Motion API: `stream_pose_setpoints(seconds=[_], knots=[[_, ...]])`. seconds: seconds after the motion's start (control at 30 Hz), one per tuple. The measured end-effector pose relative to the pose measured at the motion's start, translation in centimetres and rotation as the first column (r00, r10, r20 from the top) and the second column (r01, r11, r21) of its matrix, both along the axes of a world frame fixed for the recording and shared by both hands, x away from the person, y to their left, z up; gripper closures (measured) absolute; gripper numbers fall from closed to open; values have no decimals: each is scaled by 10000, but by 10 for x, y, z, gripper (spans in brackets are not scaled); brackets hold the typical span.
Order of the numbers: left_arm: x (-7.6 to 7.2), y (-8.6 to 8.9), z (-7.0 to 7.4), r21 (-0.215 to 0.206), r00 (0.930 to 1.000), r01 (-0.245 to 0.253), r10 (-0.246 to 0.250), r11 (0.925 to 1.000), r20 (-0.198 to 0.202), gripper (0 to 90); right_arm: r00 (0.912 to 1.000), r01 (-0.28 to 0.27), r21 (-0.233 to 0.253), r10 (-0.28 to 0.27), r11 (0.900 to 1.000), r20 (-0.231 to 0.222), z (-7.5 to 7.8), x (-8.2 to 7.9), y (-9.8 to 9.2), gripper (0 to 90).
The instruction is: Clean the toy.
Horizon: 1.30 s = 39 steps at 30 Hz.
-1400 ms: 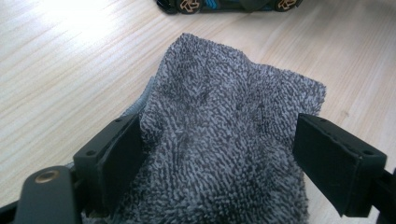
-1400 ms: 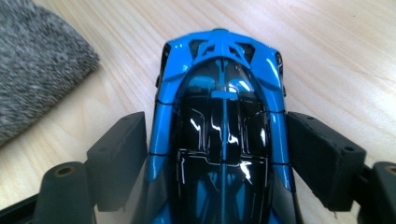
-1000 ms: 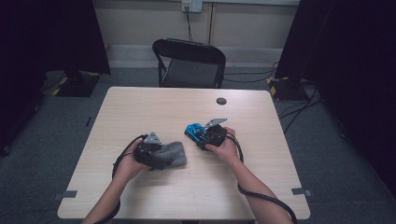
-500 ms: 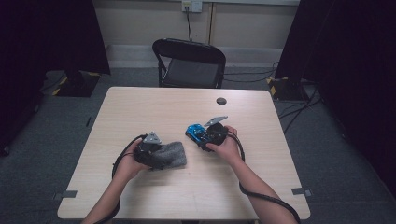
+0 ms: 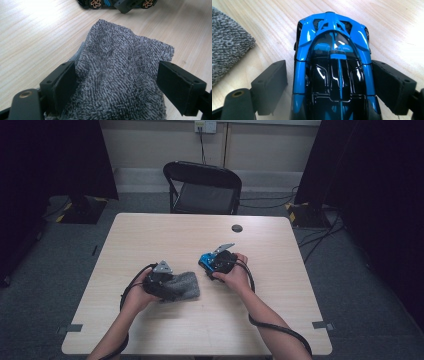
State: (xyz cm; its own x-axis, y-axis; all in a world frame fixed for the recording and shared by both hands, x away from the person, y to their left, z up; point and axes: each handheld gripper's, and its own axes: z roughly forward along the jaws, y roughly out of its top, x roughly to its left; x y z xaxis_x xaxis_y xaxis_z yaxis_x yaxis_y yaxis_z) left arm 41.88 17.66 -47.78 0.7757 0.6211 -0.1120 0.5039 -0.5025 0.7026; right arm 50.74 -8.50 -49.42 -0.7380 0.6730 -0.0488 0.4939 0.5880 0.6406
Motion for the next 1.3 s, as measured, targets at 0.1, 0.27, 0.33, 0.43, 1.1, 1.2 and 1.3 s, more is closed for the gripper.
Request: stream_pose_setpoints(seconds=[0.1,0.27,0.33,0.43,1.1,1.2,1.3], knots=[[-1,1,3,61,9999,32,-33,10000,138,159,9997,190,38,-189,9998,-134,1,2,0,247],[-2,2,8,-151,9997,-76,79,9999,233,158,9994,194,104,-191,9998,-276,2,1,-2,258],[-2,2,8,-72,9997,14,-12,10000,238,155,9994,170,58,-168,9998,-309,3,1,-3,259],[-2,3,8,-70,9997,65,-63,10000,241,154,9992,93,-55,-95,9999,-392,5,2,-2,265],[0,-8,7,502,9997,243,-245,9984,31,79,9944,-173,-76,164,9998,-1039,19,-6,-27,281],[2,-8,11,101,9997,-122,124,9999,-223,187,9934,-266,-71,257,9996,-1115,19,-9,-32,281],[2,-11,18,545,9992,205,-222,9983,317,208,9934,-369,-53,361,9993,-1087,20,-13,-35,281]])
